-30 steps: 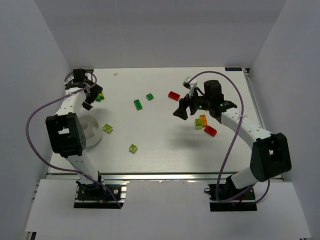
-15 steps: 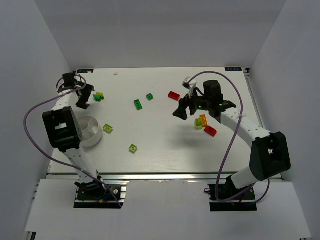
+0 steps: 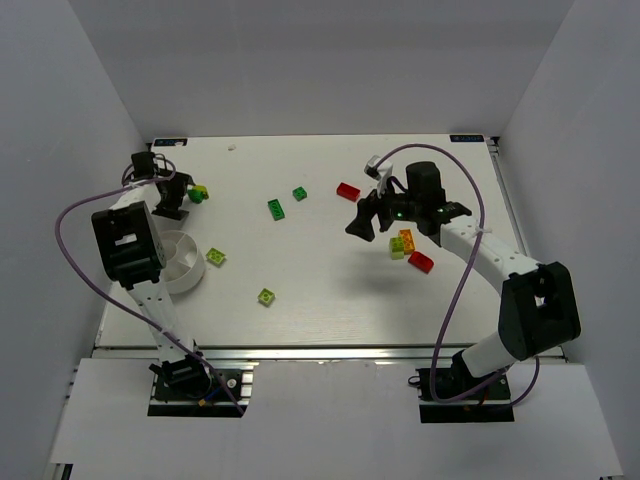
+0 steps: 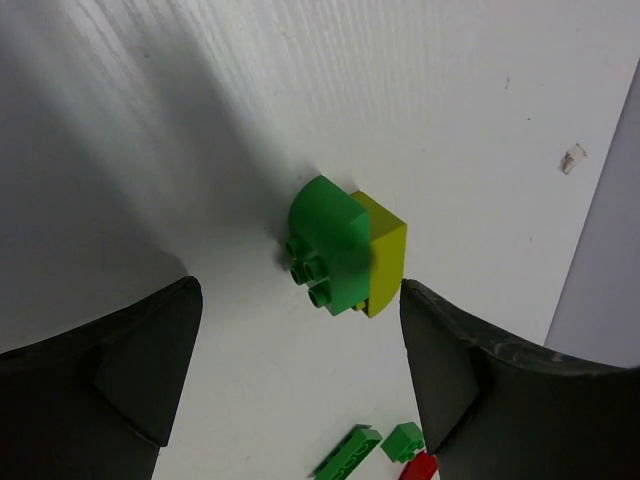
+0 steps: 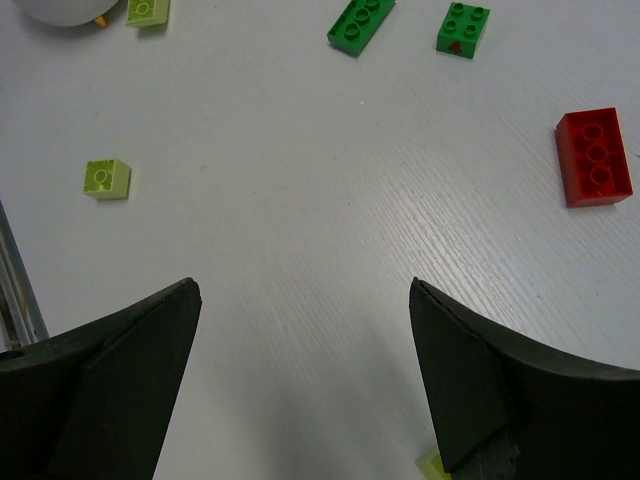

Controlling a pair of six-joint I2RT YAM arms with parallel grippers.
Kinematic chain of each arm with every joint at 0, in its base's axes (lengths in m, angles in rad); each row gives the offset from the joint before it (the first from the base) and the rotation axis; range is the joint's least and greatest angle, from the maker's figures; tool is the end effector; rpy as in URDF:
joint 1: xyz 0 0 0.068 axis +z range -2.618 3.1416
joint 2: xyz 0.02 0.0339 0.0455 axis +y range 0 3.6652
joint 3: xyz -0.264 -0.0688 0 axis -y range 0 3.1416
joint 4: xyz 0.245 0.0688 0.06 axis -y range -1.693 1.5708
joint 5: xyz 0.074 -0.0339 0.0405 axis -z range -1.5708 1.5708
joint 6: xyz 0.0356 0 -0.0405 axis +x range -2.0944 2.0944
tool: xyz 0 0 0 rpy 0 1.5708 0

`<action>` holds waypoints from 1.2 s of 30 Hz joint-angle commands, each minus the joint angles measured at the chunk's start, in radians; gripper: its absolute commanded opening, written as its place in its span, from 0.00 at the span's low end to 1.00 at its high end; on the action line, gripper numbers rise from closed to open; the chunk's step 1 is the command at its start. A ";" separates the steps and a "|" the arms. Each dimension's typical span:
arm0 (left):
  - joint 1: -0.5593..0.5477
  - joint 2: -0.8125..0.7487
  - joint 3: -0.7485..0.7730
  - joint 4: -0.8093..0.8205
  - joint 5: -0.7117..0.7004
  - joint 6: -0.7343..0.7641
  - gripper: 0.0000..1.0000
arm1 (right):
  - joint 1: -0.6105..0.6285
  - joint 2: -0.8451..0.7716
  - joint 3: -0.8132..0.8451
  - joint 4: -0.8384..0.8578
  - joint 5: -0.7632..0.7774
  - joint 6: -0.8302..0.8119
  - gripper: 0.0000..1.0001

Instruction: Sort the legos into containers by color

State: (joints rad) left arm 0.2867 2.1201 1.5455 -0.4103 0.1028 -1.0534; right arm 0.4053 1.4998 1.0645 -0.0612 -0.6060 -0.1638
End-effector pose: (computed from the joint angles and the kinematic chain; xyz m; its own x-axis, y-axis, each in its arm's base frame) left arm 0.4390 0.1256 0.1647 -0.1981 -0.9597 -0.1992 -0.8068 0.2751 -0.5229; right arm 0.3040 0.1525 0.2787 -0.3040 -0.2763 -0.9117 -0.8452 0.5198 0.1243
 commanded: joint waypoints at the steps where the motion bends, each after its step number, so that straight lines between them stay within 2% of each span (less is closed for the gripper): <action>1: 0.002 -0.023 0.030 0.039 0.028 -0.017 0.89 | -0.002 -0.015 -0.015 0.032 -0.017 0.003 0.89; 7: 0.002 -0.003 0.027 0.084 0.055 -0.057 0.87 | -0.002 -0.019 -0.026 0.032 -0.018 0.004 0.89; 17: 0.000 0.093 0.160 -0.093 0.037 -0.028 0.83 | -0.002 -0.050 -0.060 0.047 -0.011 0.004 0.89; 24: -0.014 0.165 0.315 -0.223 0.021 0.026 0.75 | -0.002 -0.065 -0.084 0.050 -0.012 0.013 0.89; 36: -0.037 0.192 0.349 -0.314 0.040 0.108 0.62 | -0.002 -0.079 -0.093 0.074 -0.020 0.032 0.89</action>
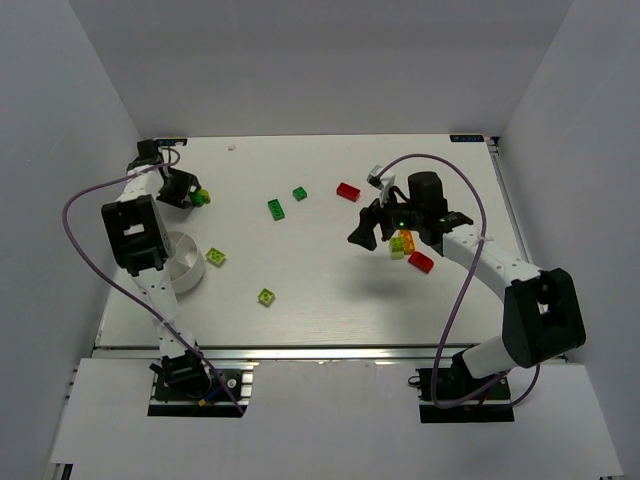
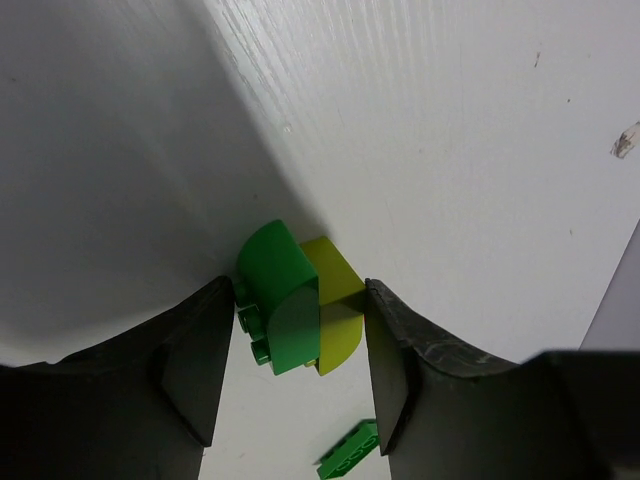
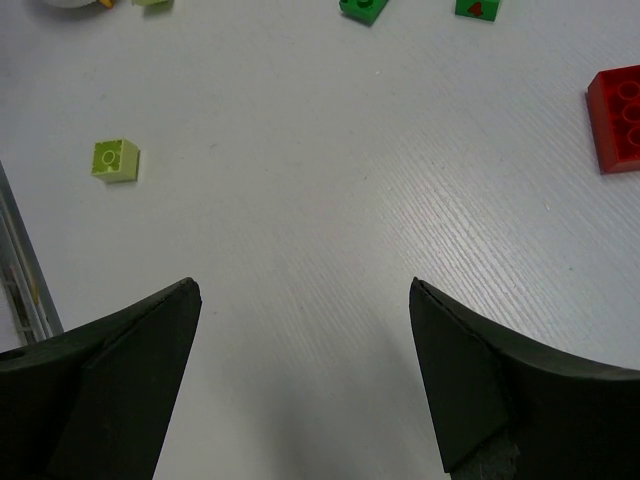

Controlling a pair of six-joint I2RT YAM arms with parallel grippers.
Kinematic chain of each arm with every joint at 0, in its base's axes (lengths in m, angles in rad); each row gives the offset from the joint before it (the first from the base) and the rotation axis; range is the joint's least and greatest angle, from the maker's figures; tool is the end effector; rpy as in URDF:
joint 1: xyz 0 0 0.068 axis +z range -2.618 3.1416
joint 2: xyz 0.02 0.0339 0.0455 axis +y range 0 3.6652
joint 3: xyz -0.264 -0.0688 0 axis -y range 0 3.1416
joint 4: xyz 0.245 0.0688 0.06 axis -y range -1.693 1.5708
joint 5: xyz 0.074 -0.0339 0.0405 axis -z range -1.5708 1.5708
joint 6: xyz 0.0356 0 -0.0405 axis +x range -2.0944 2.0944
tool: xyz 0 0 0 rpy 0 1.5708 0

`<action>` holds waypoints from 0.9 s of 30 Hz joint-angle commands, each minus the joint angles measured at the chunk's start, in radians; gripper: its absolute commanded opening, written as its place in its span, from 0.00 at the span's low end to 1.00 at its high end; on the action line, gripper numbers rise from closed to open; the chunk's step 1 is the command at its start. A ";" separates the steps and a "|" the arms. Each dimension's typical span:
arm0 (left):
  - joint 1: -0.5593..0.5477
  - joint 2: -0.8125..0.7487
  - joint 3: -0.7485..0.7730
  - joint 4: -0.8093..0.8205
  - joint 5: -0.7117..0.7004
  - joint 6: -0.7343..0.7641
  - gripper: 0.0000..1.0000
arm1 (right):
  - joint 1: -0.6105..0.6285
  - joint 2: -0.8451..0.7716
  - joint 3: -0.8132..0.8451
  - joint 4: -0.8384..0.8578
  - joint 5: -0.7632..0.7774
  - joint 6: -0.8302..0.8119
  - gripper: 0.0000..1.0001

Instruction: Sort the legos into containers by color

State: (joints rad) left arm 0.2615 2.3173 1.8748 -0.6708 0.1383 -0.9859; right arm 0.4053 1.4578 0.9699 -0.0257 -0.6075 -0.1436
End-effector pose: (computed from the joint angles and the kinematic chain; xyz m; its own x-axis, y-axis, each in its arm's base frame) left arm 0.4791 0.1231 0.1586 -0.3140 -0.9389 -0.1407 -0.8315 0.3436 -0.4366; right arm 0.2904 0.1467 0.2632 -0.3352 -0.2717 -0.9021 -0.8372 0.5251 0.1529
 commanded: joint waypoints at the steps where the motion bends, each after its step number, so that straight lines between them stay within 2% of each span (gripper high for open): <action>1: -0.016 -0.006 0.020 -0.053 0.007 0.046 0.60 | -0.002 -0.040 0.003 0.038 -0.024 0.012 0.89; 8: -0.033 -0.064 -0.022 0.017 0.084 0.052 0.36 | -0.003 -0.051 0.016 0.032 -0.051 0.009 0.89; 11: -0.045 -0.107 -0.081 0.060 0.125 0.046 0.29 | -0.002 -0.059 0.026 0.027 -0.084 0.013 0.89; 18: -0.097 -0.297 -0.264 0.175 0.191 0.024 0.26 | 0.000 -0.057 0.046 0.027 -0.155 0.122 0.89; 24: -0.194 -0.449 -0.445 0.284 0.227 -0.008 0.25 | 0.003 -0.013 0.085 0.069 -0.221 0.337 0.89; 27: -0.235 -0.538 -0.554 0.365 0.242 -0.045 0.25 | 0.009 0.013 0.105 0.076 -0.203 0.423 0.89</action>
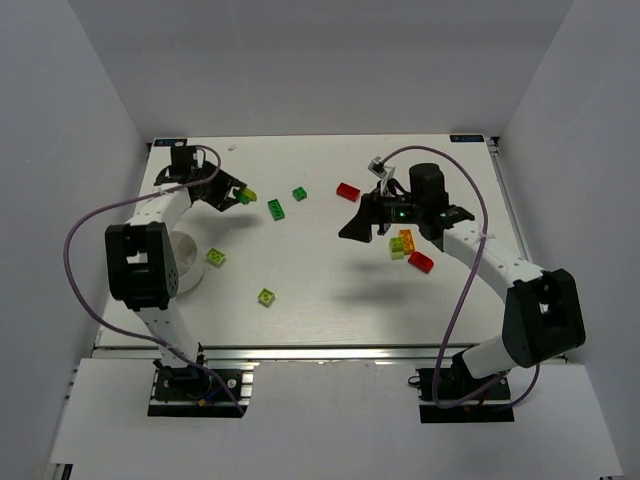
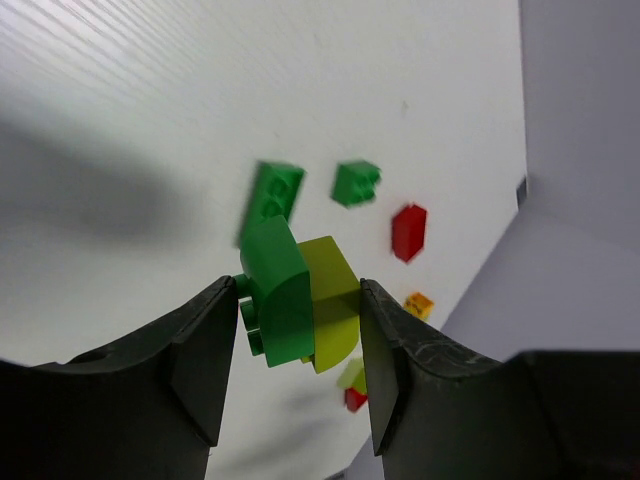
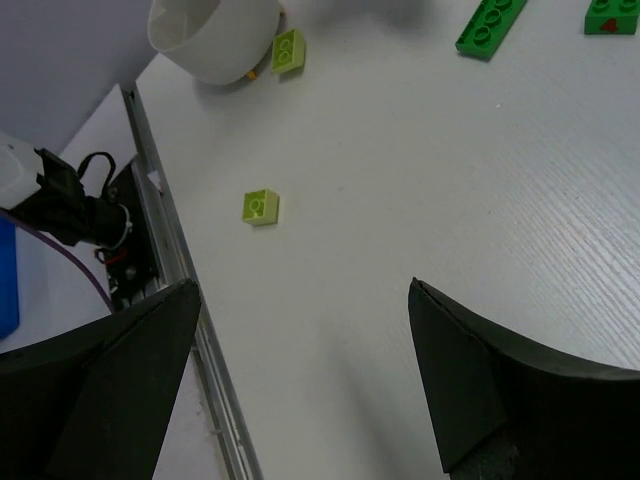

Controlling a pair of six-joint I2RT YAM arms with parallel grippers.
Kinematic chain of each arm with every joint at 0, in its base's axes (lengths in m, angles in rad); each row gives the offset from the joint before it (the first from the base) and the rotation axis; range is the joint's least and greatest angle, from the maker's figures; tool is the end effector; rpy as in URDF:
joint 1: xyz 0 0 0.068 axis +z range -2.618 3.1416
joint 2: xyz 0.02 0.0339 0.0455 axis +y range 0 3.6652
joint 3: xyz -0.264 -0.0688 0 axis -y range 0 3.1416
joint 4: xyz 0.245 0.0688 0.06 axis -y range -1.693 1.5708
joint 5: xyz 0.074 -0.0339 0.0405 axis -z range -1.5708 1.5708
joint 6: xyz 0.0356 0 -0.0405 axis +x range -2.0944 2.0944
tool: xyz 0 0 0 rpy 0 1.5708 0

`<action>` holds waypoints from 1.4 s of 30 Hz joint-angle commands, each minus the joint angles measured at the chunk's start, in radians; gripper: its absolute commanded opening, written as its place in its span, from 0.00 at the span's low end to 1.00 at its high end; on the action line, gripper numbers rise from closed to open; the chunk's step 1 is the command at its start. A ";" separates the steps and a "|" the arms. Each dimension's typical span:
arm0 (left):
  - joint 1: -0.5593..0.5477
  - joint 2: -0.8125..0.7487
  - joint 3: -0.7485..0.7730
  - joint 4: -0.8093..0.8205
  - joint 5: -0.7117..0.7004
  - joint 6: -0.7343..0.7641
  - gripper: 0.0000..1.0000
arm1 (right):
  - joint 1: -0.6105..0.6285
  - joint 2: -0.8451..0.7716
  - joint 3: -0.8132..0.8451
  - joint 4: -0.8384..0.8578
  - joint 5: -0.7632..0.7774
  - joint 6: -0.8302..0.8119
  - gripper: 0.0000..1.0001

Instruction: Sort the legos into containers by color

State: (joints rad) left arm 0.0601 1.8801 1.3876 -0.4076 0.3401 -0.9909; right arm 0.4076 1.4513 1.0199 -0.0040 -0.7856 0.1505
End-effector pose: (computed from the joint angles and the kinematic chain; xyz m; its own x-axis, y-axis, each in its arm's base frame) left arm 0.4114 0.0129 0.2177 -0.5542 -0.8234 -0.1220 -0.5718 0.4831 -0.6631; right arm 0.2894 0.1524 0.2858 -0.5131 -0.1061 -0.8517 -0.8011 0.4154 0.4309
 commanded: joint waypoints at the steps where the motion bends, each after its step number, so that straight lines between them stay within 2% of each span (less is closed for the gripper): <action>1: -0.042 -0.143 -0.094 0.142 0.043 -0.049 0.24 | 0.008 0.030 0.066 0.058 -0.017 0.144 0.89; 5: -0.107 -0.231 -0.232 0.231 0.053 -0.104 0.23 | 0.010 0.060 0.088 0.056 0.005 0.208 0.89; 14: -0.220 -0.345 -0.370 0.360 0.048 -0.134 0.23 | 0.014 0.139 0.218 -0.059 0.022 0.189 0.82; 19: -0.295 -0.374 -0.444 0.458 0.022 -0.163 0.23 | 0.034 0.152 0.226 -0.042 0.013 0.240 0.81; 29: -0.401 -0.366 -0.437 0.521 -0.038 -0.200 0.23 | 0.080 0.228 0.256 -0.008 0.020 0.333 0.83; 42: -0.468 -0.328 -0.401 0.533 -0.055 -0.221 0.23 | 0.097 0.316 0.348 -0.016 0.108 0.271 0.78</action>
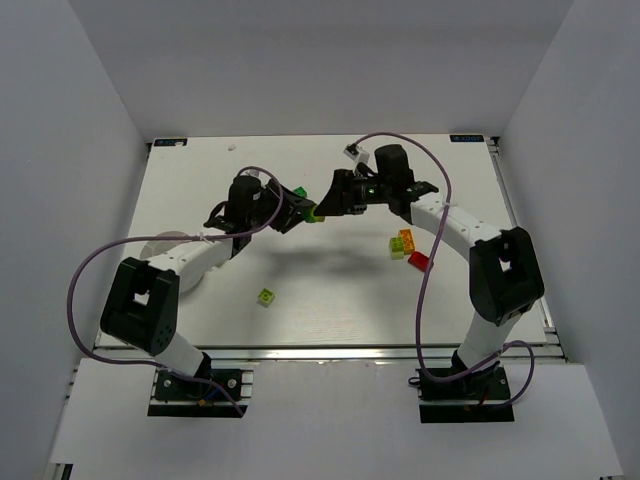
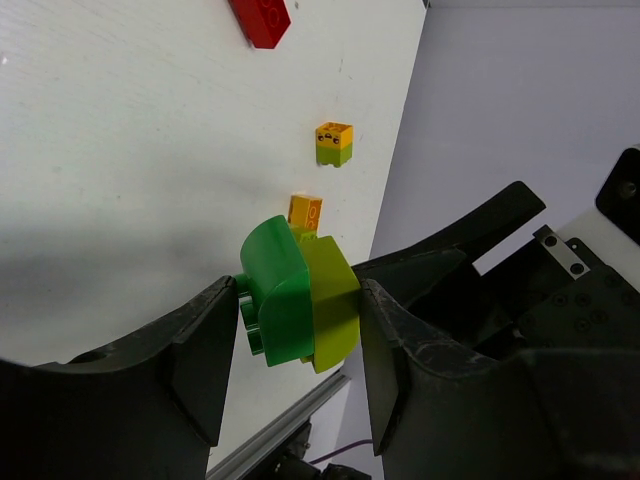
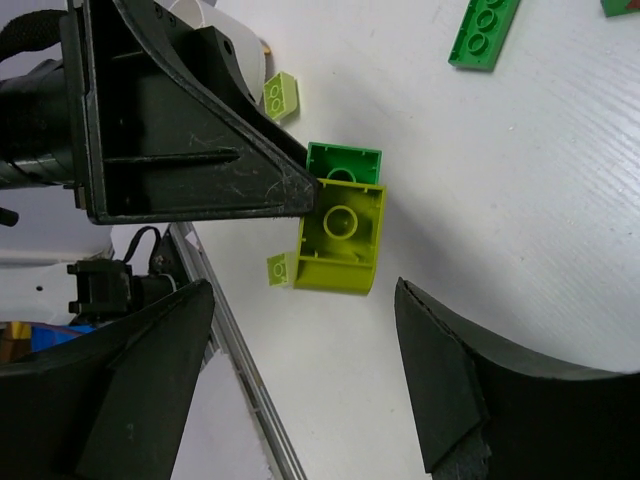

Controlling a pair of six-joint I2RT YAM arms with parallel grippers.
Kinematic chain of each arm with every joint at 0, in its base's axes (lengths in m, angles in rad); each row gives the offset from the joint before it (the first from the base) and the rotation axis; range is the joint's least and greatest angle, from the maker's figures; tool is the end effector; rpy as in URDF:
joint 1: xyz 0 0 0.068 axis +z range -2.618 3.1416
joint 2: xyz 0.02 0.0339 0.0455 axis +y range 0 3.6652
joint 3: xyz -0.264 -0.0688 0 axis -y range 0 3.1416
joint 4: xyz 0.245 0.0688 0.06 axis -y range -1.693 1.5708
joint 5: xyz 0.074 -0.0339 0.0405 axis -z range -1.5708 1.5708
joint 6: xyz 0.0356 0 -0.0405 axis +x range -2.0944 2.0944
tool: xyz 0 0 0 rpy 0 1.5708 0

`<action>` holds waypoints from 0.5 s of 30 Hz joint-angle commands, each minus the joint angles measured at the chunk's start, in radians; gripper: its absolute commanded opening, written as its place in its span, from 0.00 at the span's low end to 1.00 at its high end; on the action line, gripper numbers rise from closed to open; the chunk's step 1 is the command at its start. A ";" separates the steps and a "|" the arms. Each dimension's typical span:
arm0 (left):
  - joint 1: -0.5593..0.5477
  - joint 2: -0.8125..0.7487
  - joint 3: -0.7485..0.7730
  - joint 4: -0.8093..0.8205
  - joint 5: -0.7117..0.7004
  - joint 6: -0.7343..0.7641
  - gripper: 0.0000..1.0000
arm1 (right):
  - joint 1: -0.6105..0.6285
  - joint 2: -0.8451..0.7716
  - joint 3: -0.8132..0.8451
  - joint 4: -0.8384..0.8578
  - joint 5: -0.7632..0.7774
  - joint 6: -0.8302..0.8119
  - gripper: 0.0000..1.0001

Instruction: Sort the legos into containers by color

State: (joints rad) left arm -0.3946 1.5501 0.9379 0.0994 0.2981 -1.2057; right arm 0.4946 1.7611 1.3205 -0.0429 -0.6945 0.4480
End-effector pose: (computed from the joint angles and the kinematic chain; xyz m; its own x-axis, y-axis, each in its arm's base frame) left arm 0.3132 -0.1418 0.2328 -0.7257 -0.6650 -0.1765 -0.2075 0.4561 -0.8654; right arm 0.3473 0.2132 0.2754 -0.7428 -0.0225 -0.6691 -0.6010 0.4627 0.6517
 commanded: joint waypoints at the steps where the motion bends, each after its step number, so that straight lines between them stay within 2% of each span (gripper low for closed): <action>1: -0.016 0.005 0.048 0.028 -0.013 -0.006 0.23 | 0.012 0.009 0.048 0.023 0.018 -0.031 0.77; 10: -0.043 0.011 0.049 0.042 -0.014 -0.015 0.23 | 0.021 0.020 0.039 0.009 0.064 -0.063 0.69; 15: -0.047 0.015 0.041 0.052 -0.014 -0.022 0.23 | 0.021 0.023 0.046 0.018 0.070 -0.069 0.59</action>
State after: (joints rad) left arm -0.4347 1.5696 0.9581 0.1169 0.2943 -1.2209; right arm 0.5117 1.7802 1.3281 -0.0498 -0.6357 0.3996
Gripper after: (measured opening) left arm 0.584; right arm 0.602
